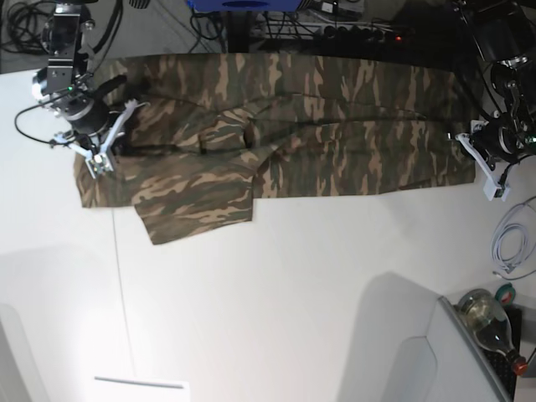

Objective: Layout the t-shirt on the table in an organized manner, then fold the t-shirt properly
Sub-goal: 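Lay the folded half down along the collar edge with both grippers, then release the fabric and reposition both grippers along the folded edge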

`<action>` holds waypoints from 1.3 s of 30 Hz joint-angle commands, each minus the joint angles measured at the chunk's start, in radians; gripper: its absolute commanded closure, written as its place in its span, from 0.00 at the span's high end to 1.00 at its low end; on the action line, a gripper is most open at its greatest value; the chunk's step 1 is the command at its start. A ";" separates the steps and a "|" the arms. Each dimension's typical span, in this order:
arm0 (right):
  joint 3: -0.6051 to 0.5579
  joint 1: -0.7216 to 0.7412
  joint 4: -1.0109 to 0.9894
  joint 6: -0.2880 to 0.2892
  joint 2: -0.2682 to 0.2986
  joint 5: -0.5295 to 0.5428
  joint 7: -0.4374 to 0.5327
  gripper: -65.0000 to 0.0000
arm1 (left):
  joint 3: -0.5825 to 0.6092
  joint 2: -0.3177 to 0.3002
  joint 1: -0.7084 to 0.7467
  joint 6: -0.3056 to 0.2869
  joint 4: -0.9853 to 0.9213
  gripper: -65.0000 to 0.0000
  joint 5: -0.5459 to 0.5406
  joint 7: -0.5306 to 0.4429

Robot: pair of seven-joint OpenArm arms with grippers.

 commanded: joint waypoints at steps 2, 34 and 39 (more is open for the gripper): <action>0.003 -0.001 0.034 0.001 0.010 0.003 -0.001 0.00 | -0.005 -0.022 -0.012 -0.003 0.013 0.00 -0.004 -0.012; -0.001 -0.205 0.491 0.002 -0.073 0.003 -0.377 0.00 | 0.003 -0.022 -0.007 -0.003 0.072 0.00 -0.002 -0.010; -0.020 -0.214 0.468 0.002 -0.070 0.003 -0.377 0.00 | 0.003 -0.028 -0.006 -0.003 0.072 0.00 -0.001 -0.010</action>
